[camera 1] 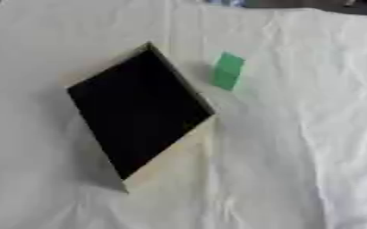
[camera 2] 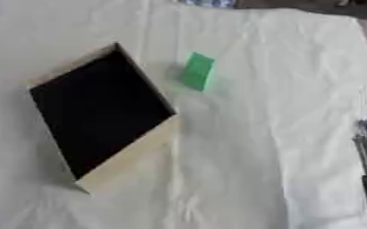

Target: Pick up objects on the table and place them in the box.

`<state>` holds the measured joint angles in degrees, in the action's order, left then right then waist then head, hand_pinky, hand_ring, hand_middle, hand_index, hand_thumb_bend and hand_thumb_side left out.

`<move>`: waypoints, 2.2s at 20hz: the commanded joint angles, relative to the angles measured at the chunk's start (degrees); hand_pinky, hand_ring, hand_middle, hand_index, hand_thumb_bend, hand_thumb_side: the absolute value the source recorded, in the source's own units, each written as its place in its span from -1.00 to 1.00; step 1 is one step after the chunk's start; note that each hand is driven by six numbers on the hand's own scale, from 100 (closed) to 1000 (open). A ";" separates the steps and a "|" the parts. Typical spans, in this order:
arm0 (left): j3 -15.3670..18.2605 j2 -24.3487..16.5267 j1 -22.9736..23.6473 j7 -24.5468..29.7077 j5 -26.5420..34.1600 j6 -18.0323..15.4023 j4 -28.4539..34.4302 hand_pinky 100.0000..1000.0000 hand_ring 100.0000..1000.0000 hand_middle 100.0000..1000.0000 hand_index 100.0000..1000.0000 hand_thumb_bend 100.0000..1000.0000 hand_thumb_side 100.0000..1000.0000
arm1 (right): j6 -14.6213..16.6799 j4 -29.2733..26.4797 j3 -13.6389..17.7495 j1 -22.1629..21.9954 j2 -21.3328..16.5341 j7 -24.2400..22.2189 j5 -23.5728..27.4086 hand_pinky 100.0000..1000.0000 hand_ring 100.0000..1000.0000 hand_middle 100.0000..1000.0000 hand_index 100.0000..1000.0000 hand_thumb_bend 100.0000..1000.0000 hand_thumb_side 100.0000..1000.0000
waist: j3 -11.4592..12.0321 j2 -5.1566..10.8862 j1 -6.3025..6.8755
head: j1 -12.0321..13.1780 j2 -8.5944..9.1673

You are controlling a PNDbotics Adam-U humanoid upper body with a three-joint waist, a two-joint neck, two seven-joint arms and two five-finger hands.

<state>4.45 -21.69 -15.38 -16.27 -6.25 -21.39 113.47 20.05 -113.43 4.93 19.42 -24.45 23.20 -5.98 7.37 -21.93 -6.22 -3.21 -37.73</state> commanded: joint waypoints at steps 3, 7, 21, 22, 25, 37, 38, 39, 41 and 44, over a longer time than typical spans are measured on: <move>0.37 -0.63 -0.15 -0.22 -0.14 0.01 1.12 0.09 0.30 0.30 0.51 -0.98 0.13 | -0.98 -1.16 -0.16 -0.08 -4.41 -0.81 -1.34 0.49 0.44 0.16 0.66 -1.00 0.62 | 0.02 1.36 0.02 | -0.13 0.39; 0.13 -0.84 -0.08 0.00 -0.07 0.11 1.12 0.09 0.30 0.30 0.51 -0.98 0.13 | -3.96 -1.16 -1.99 0.55 -12.36 -3.50 -3.23 0.51 0.47 0.19 0.68 -1.00 0.63 | 0.23 1.53 -0.33 | -0.21 0.12; -0.79 -1.53 -0.04 1.19 0.73 0.35 1.12 0.09 0.29 0.30 0.51 -0.98 0.14 | -21.37 -1.16 -10.39 14.43 -34.76 -27.33 -10.06 0.58 0.64 0.50 0.71 -1.00 0.76 | 1.42 2.41 -1.18 | -2.29 -0.48; -0.87 -1.56 -0.02 1.29 0.82 0.38 1.12 0.09 0.29 0.30 0.51 -0.99 0.14 | -22.65 -1.16 -11.18 16.00 -35.16 -29.18 -10.55 0.58 0.64 0.51 0.71 -1.00 0.77 | 1.52 2.49 -1.23 | -2.52 -0.57; -1.08 -1.66 0.02 1.61 1.05 0.43 1.12 0.08 0.29 0.30 0.51 -0.99 0.14 | -26.14 -1.14 -13.58 19.68 -35.77 -34.58 -11.95 0.60 0.68 0.57 0.72 -1.00 0.70 | 1.71 2.68 -1.35 | -3.03 -0.87; -1.89 -1.93 0.27 2.84 2.05 0.65 1.12 0.08 0.29 0.30 0.51 -0.99 0.14 | -19.69 17.31 -23.85 33.45 -30.71 -55.61 -20.10 0.67 0.78 0.74 0.75 -1.00 0.92 | 2.55 3.71 -1.64 | -4.68 -2.15; -1.93 -1.95 0.26 2.91 2.10 0.64 1.12 0.08 0.29 0.30 0.51 -0.99 0.14 | -18.69 18.73 -24.26 34.11 -30.14 -56.94 -20.36 0.67 0.79 0.74 0.75 -1.00 0.93 | 2.58 3.76 -1.62 | -4.73 -2.19; -1.96 -1.97 0.26 2.96 2.14 0.64 1.12 0.08 0.29 0.30 0.51 -0.99 0.14 | -17.84 19.90 -24.47 34.67 -29.67 -57.97 -20.50 0.67 0.79 0.74 0.75 -1.00 0.94 | 2.58 3.80 -1.60 | -4.74 -2.22; -2.02 -1.98 0.22 3.07 2.24 0.62 1.12 0.08 0.30 0.30 0.51 -0.99 0.14 | -16.25 21.79 -24.81 35.62 -28.78 -59.80 -20.42 0.68 0.79 0.74 0.75 -1.00 0.95 | 2.62 3.87 -1.59 | -4.74 -2.28; -2.11 -1.95 0.21 3.22 2.37 0.64 1.12 0.08 0.30 0.30 0.51 -0.99 0.14 | -14.43 23.86 -24.99 36.88 -27.57 -61.83 -19.72 0.68 0.79 0.73 0.77 -1.00 0.96 | 2.66 3.97 -1.55 | -4.80 -2.33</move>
<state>2.31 -22.29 -14.85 -13.24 -4.03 -20.69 113.47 4.88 -90.34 -20.54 55.11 -51.27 -37.69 -25.84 9.98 -19.39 -8.22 -7.79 -39.76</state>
